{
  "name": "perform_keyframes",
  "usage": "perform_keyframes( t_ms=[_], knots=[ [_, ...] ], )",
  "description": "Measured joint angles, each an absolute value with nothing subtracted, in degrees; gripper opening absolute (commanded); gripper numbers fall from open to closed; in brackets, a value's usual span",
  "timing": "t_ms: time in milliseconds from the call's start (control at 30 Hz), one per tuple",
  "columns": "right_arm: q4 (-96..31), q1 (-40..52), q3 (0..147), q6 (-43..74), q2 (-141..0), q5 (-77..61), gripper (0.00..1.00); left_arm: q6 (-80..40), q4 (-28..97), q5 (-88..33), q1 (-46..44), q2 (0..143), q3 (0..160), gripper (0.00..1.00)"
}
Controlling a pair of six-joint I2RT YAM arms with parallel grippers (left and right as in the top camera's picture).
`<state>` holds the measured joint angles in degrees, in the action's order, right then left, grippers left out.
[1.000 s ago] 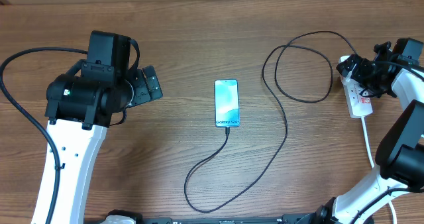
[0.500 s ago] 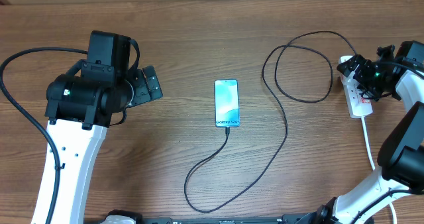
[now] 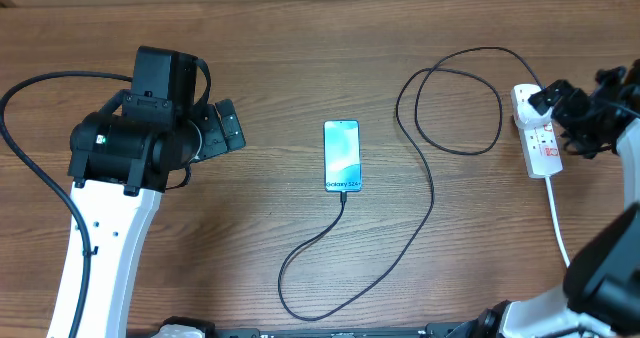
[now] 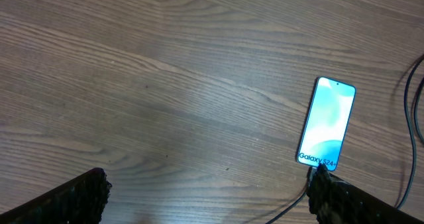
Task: Plug charger to phone and switch on socket
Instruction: 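Lift the right gripper up off the power strip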
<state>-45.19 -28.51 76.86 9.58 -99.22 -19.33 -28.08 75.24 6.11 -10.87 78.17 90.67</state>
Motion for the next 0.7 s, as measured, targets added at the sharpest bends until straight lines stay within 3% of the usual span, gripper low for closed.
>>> perform_keyframes(
  t_ms=[700],
  knots=[
    [-57.78,-28.36,76.86,16.95,-77.97,-7.75,1.0,-28.08,75.22,6.26,-10.87,78.17,90.67,1.0]
  ],
)
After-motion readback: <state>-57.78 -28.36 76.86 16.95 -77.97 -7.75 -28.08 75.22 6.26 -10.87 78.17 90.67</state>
